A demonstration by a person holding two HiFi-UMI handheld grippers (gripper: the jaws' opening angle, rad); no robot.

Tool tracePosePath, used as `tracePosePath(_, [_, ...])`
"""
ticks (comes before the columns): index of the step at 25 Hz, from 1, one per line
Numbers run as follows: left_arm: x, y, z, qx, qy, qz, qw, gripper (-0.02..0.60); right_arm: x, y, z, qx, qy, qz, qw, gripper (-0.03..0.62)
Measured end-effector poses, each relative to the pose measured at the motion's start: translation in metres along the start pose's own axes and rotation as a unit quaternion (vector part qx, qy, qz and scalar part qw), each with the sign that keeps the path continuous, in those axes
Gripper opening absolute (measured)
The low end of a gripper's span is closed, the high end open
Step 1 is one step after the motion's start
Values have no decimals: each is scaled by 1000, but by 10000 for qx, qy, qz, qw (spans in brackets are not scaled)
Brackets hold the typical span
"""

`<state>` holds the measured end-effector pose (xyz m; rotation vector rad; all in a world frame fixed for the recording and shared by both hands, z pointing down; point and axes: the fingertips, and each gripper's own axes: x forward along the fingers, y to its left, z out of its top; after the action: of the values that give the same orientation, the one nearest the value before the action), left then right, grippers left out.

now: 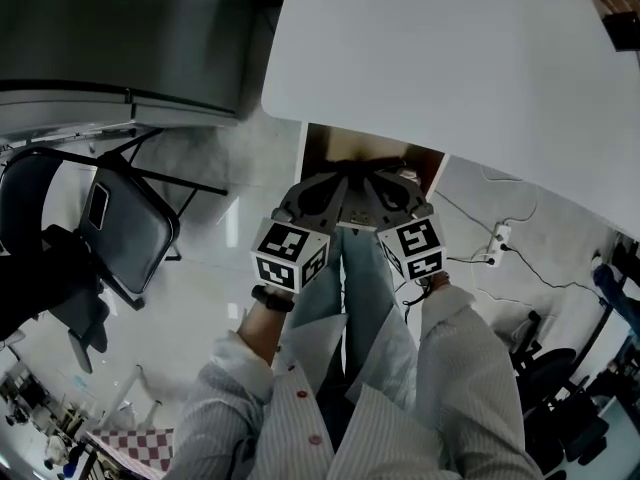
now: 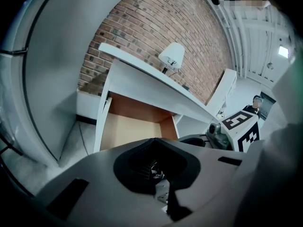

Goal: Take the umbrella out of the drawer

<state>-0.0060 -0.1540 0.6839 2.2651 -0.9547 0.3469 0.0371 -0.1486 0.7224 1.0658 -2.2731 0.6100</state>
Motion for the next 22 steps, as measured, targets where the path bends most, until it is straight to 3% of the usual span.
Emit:
tracePosePath(13, [22,9,-36,-88,246,142,9996,8,34,6,-46,-761,567,569,9939,46])
tracePosePath(15, [22,9,-37,-98,253,168,9995,9,38,8,-50,-934,701,685,9908,140])
tracePosePath(22, [20,13,-37,-135,301,238,9992,9,52,10,-67,-1973,1366,1119,9643,229])
